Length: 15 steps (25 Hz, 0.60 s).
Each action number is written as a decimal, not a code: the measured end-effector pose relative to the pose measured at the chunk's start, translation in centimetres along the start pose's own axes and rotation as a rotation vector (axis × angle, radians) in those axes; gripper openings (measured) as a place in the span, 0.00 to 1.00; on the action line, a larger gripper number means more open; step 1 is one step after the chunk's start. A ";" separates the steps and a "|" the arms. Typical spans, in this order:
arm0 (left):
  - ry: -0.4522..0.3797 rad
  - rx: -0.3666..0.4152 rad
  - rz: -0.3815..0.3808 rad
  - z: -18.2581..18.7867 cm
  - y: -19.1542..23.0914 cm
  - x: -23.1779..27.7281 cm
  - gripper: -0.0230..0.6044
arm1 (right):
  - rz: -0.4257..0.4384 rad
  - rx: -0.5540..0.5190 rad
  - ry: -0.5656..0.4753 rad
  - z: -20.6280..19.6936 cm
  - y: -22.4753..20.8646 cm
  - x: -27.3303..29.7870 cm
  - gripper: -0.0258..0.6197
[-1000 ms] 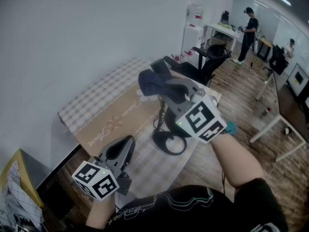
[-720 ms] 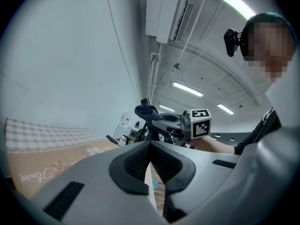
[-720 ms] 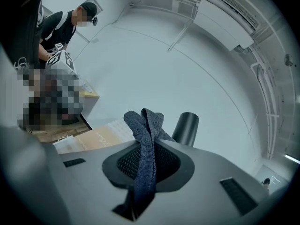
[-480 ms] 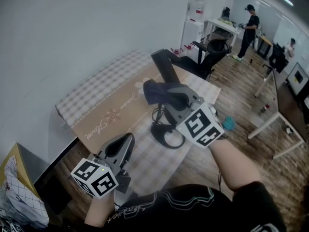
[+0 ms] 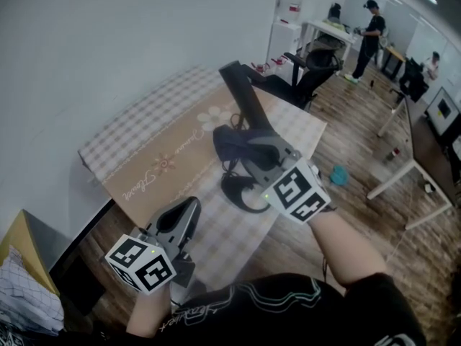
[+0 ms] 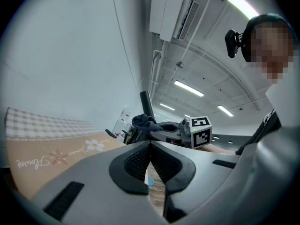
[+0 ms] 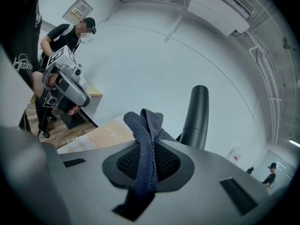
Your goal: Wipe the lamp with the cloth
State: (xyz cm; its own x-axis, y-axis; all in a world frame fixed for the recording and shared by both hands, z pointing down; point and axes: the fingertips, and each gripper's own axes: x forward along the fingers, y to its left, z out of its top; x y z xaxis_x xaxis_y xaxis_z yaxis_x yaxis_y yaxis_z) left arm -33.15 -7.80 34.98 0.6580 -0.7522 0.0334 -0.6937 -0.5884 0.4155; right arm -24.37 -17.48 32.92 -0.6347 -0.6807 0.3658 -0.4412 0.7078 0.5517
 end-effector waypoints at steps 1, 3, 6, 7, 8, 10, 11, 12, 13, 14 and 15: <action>0.001 -0.005 -0.001 -0.2 0.0 0.0 0.04 | 0.005 0.006 0.003 -0.3 0.3 0.0 0.12; 0.003 -0.015 -0.001 -0.5 0.0 0.1 0.04 | 0.017 0.020 0.006 -0.8 1.0 -0.1 0.12; 0.008 -0.025 -0.001 -0.8 0.0 0.2 0.04 | 0.033 0.037 0.007 -1.5 1.7 -0.2 0.12; 0.010 -0.027 0.001 -0.8 -0.1 0.3 0.04 | 0.040 0.042 0.007 -1.7 2.0 -0.2 0.12; 0.010 -0.027 0.002 -0.9 -0.2 0.2 0.04 | 0.047 0.049 0.007 -2.0 2.4 -0.3 0.12; 0.011 -0.026 0.008 -1.0 -0.6 0.1 0.04 | 0.062 0.064 0.005 -2.4 2.9 -0.5 0.12; 0.012 -0.025 0.012 -1.1 -0.8 0.1 0.04 | 0.069 0.069 0.004 -2.7 3.1 -0.7 0.12; 0.014 -0.024 0.016 -1.2 -1.1 0.1 0.04 | 0.075 0.074 0.004 -2.9 3.3 -0.8 0.12; 0.017 -0.024 0.020 -1.3 -1.3 0.1 0.04 | 0.082 0.080 0.003 -3.1 3.5 -0.9 0.12; 0.019 -0.023 0.026 -1.4 -1.5 0.0 0.04 | 0.090 0.089 0.000 -3.3 3.7 -1.1 0.12; 0.021 -0.022 0.032 -1.4 -1.8 -0.1 0.04 | 0.099 0.102 -0.004 -3.4 3.9 -1.2 0.12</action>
State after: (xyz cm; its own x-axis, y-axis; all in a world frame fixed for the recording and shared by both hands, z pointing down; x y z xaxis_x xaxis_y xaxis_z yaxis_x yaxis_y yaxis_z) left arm -31.54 -6.28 35.56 0.6420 -0.7639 0.0659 -0.7079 -0.5577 0.4334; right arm -23.18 -14.55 37.22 -0.6809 -0.6058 0.4116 -0.4380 0.7872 0.4340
